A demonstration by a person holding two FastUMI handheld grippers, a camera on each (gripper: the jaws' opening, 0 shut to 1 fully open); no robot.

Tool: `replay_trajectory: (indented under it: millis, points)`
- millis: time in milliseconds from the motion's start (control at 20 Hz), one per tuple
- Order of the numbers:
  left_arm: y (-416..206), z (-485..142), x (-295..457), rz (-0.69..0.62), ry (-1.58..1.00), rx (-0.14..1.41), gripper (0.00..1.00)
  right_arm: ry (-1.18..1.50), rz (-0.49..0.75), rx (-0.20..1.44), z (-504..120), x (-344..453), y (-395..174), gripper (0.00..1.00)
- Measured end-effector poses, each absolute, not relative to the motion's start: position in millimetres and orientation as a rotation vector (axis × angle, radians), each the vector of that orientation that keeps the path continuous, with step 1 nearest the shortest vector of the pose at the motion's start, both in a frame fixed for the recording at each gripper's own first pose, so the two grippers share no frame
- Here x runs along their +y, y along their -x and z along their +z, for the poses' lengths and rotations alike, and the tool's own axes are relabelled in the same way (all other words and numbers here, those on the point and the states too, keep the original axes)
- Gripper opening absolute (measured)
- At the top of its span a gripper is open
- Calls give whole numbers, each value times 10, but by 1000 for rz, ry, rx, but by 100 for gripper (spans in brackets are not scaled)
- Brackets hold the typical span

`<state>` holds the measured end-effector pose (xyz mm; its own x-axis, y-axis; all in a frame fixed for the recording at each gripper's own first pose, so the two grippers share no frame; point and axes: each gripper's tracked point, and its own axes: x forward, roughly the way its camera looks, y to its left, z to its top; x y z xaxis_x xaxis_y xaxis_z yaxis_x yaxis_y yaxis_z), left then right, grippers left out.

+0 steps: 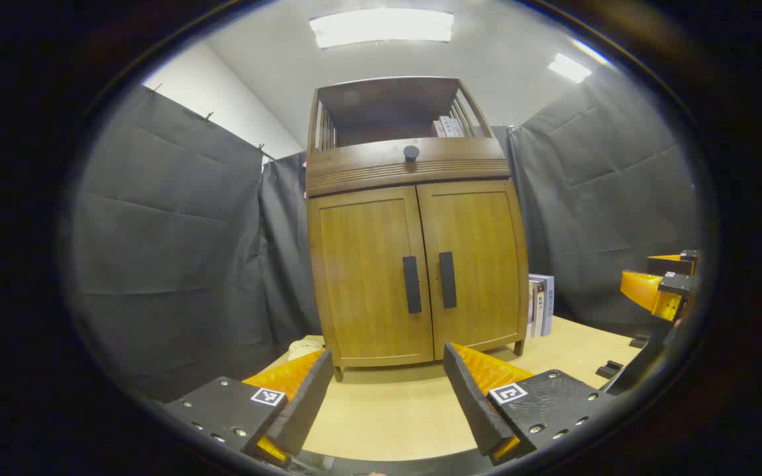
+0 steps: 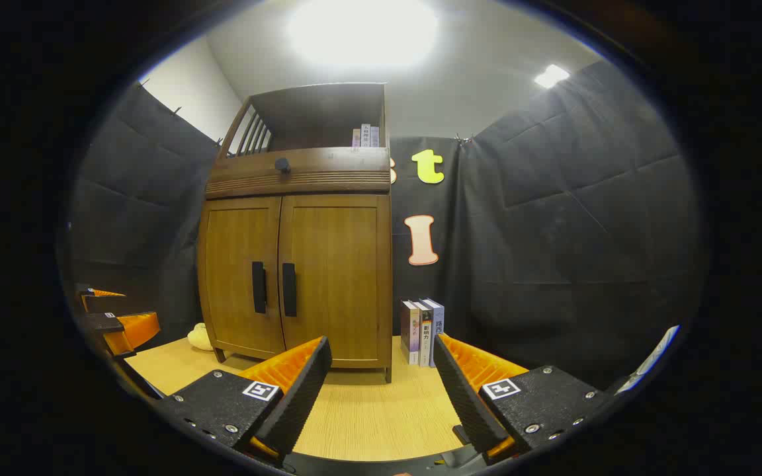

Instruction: Open the right door of the double-door shoe cabinet with the right hand, and open the left door with the left hand.

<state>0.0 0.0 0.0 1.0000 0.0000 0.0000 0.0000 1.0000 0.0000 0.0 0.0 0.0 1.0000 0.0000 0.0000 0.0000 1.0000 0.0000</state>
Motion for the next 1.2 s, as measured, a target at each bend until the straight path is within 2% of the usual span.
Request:
replay_trajectory:
  millis: [100, 150, 750, 800, 850, 900, 950, 1000, 1200]
  points:
    - [2, 5, 1, 2, 1, -4, 100, -3, 3, 1, -6, 27, -41, 96]
    - [0, -3, 2, 3, -1, -5, 95, -2, 3, 0, -14, 34, -53, 96]
    - [-28, -24, 38, 20, 10, -8, 95, 9, 21, -9, -46, 131, -93, 95]
    - [-28, -11, 42, 22, 11, -10, 100, 9, 21, -10, -47, 133, -99, 95]
    - [-33, -22, 47, 24, 11, -11, 95, 8, 22, -10, -47, 145, -102, 95]
    - [-41, -9, 52, 26, 10, -13, 95, 7, 24, -11, -47, 154, -104, 95]
    - [-43, -10, 58, 27, 10, -15, 100, 5, 26, -12, -48, 161, -111, 95]
    - [-44, -7, 60, 28, 8, -16, 95, 5, 28, -15, -41, 174, -118, 95]
    - [-44, -6, 75, 35, 6, -20, 95, 10, 45, -29, -2, 238, -151, 95]
